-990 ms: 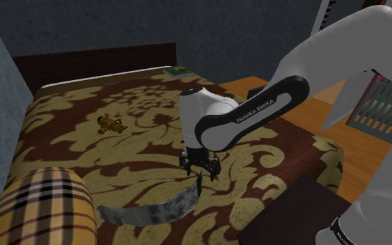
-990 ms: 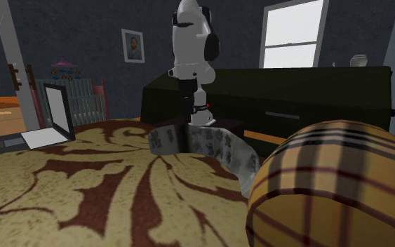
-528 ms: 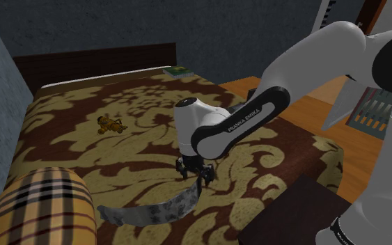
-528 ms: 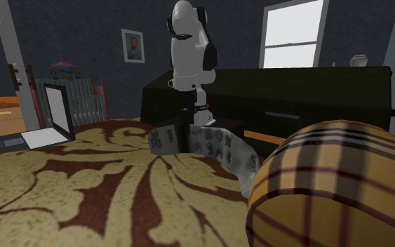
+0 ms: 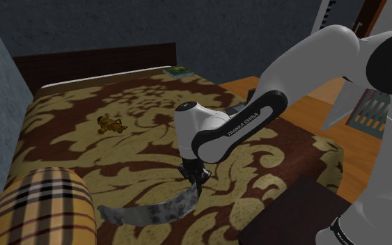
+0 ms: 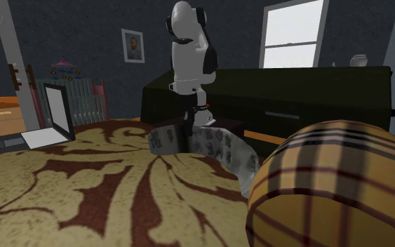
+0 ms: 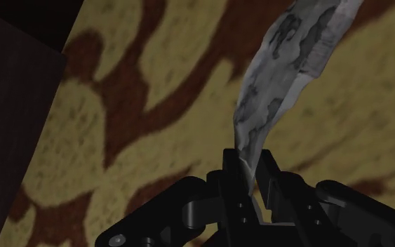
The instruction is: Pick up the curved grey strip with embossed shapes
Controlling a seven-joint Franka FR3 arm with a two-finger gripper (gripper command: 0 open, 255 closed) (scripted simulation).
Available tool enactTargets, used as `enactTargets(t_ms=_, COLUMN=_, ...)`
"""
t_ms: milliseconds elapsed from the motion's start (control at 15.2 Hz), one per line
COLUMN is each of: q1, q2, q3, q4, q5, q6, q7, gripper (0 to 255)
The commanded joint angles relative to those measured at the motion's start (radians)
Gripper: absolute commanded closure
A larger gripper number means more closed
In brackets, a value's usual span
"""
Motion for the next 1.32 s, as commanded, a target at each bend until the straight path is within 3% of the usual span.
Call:
enactTargets(t_ms=0, q1=0.0, q2=0.001, q3=0.0, q4=-0.001, q5=0.0, q6=0.0, q7=0.0, gripper=255)
enactTargets(t_ms=264, q1=0.0, q2=0.004, q3=-0.002, q4=0.002, q5=-0.002, q6=0.0, q7=0.0, gripper=255)
enactTargets(t_ms=1254, q1=-0.039, q2=-0.143, q3=0.042, q4=0.059, q5=0.112, q6=-0.173, q7=-0.073, gripper=255)
